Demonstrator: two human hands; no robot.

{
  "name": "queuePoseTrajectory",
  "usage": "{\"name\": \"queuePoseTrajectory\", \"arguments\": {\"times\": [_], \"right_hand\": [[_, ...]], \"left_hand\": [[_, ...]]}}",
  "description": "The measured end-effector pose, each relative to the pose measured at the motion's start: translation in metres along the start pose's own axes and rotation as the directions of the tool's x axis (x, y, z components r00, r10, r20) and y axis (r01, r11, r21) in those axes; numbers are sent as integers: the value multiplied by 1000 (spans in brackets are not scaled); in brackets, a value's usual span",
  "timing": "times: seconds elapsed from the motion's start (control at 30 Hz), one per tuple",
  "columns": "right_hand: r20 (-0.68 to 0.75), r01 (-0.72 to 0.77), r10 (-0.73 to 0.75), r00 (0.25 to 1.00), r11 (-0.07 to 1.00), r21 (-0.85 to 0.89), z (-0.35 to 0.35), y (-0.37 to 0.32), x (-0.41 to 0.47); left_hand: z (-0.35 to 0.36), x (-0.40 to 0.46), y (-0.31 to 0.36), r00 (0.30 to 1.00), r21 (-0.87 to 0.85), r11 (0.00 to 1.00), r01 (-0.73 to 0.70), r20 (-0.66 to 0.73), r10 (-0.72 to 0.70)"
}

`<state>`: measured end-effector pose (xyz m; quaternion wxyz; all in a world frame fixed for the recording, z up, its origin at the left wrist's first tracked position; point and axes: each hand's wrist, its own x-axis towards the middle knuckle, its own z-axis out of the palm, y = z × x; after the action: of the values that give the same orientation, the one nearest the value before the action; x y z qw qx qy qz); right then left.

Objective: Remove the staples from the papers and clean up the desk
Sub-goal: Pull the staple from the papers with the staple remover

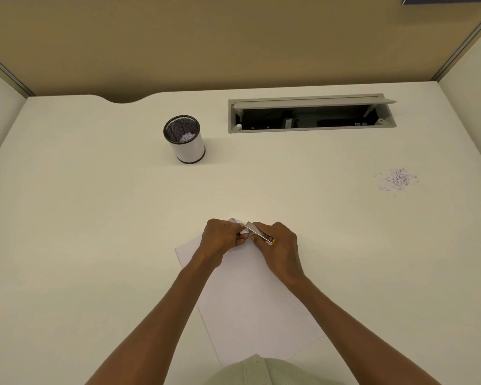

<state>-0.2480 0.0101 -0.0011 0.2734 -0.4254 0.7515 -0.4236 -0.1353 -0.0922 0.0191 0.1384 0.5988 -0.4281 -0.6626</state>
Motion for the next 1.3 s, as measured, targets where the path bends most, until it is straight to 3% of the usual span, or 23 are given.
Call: {"name": "queuePoseTrajectory", "arguments": {"times": [0.27,0.47,0.57,0.77,0.93,1.1,1.3], "right_hand": [[-52,90,-109,993,956,-280,10,11,-10],[-104,26,-45,994,983,-181,7,10,-6],[-106,-111,113,988,993,28,5,9,1],[-77,-258,275,958,949,180,0,5,7],[-73,-251,259,963,962,104,-7,-2,12],[37,-172,175,984,983,-65,-13,-2,16],[123,-192,196,973,981,-41,-18,-2,25]], "left_hand": [[2,5,2,995,-51,994,92,-28,-93],[7,13,0,993,-33,994,107,-37,-108],[8,14,-3,995,-24,995,96,-11,-96],[9,11,-5,997,-54,996,73,7,-73],[11,10,-7,996,-101,993,66,61,-60],[10,8,-8,997,-143,989,46,63,-38],[6,10,-12,996,-139,989,42,79,-31]]}}
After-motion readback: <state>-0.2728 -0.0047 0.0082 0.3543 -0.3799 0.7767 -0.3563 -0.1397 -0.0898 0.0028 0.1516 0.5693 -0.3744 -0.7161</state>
